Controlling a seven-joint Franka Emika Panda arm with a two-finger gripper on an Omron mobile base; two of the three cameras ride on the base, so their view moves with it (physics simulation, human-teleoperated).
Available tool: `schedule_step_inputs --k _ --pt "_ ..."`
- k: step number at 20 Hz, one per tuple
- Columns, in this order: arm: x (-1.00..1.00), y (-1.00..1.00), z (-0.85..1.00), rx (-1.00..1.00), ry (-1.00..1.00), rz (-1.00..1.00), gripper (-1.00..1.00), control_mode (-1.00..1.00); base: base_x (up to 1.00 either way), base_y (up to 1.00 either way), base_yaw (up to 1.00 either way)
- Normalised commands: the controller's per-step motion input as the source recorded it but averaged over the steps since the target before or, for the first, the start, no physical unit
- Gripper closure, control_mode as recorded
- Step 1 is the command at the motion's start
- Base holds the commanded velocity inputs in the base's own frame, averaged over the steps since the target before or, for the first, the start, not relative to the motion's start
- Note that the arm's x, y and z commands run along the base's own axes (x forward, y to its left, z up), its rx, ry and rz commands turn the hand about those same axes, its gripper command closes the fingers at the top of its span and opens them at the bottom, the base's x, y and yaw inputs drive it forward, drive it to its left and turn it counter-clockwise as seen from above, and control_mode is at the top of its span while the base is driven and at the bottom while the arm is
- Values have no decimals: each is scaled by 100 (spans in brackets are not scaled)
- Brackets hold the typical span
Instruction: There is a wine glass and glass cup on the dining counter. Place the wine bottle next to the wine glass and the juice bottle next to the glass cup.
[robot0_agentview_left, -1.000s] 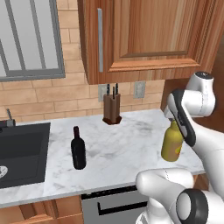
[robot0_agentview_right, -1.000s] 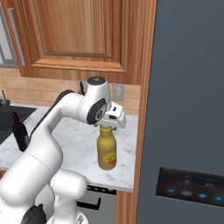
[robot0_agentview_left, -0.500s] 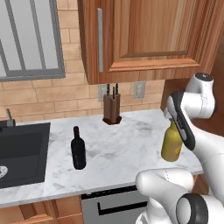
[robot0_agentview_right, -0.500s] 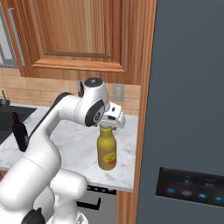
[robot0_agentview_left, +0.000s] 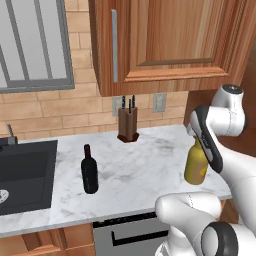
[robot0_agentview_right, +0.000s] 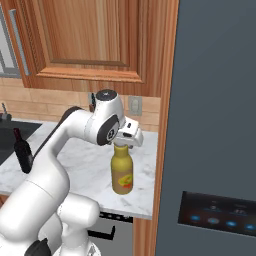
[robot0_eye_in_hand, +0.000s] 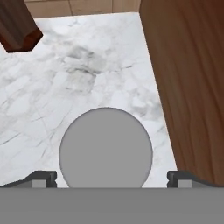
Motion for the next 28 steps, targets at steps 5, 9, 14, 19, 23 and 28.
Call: schedule_step_inputs --k 5,9,14,19,23,28 --pt "15 4 0 0 0 0 -100 -100 0 0 0" --pt "16 8 0 0 0 0 -100 -100 0 0 0" --pt "3 2 -1 0 0 0 -100 -100 0 0 0" --pt "0 -12 -6 0 1 0 -100 -100 0 0 0" --pt "0 -5 -11 -3 0 0 100 -100 0 0 0" --pt "0 -2 -14 -2 0 0 100 -100 0 0 0"
